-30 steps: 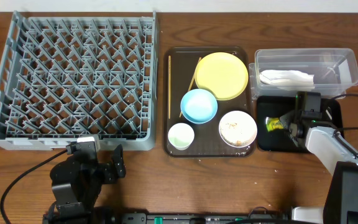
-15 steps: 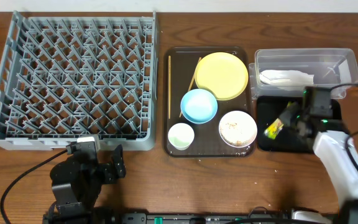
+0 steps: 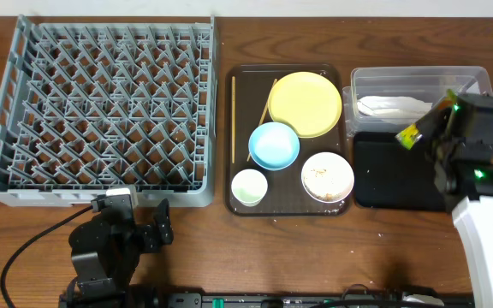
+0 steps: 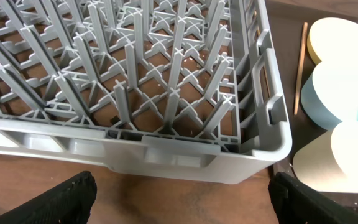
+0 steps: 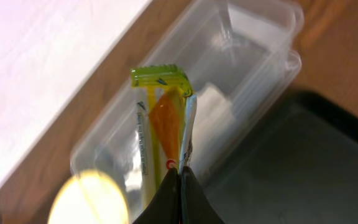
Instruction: Sort waste into correct bins and load items into the dishwasher
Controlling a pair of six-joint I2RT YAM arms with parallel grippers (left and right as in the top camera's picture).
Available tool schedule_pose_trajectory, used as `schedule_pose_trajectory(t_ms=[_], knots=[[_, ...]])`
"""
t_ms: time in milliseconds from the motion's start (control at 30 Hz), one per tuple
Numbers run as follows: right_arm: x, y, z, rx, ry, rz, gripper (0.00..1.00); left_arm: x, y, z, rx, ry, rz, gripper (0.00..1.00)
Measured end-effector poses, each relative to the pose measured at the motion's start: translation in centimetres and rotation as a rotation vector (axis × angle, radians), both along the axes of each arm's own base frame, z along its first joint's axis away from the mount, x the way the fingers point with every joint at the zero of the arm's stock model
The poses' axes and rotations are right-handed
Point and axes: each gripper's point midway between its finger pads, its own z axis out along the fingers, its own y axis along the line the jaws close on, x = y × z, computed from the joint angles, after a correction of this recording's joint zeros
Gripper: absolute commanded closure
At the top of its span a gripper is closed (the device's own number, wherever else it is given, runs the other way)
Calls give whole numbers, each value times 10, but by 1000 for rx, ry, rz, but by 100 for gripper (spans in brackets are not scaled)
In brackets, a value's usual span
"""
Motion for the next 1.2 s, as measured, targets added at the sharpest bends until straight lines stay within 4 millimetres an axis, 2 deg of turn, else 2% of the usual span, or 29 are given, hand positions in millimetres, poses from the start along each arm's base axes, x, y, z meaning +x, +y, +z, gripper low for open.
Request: schedule_pose_trajectory(t_ms=[100,167,300,400,500,633,733,767,867,900,1100,1200], knots=[[23,-8,-17,-11,-8,-41,99,0,0,0,0,-1,0,9],[43,-11,-31,-8,-26,-54,92,0,0,0,0,0,0,10],[62,-10,-59,18,-12,-47,38,0,0,0,0,0,0,9],[64,-6,-64,37,-4,-30,26,0,0,0,0,0,0,9],[66,0,-53,37,-32,16,13,0,0,0,0,0,0,10],[57,9,-23,2,-65,96,13,0,0,0,0,0,0,9],[46,17,8,-29,-87,171,16,0,0,0,0,0,0,10],[43,24,24,-34,-103,221,17,0,0,0,0,0,0,9],[34,44,41,-25,-87,340,19,0,0,0,0,0,0,10],[29,54,39,-15,-63,394,19,0,0,0,0,0,0,9],[-12,139,-8,48,168,733,20,0,0,0,0,0,0,10],[-31,174,-25,38,255,864,20,0,0,0,0,0,0,10]])
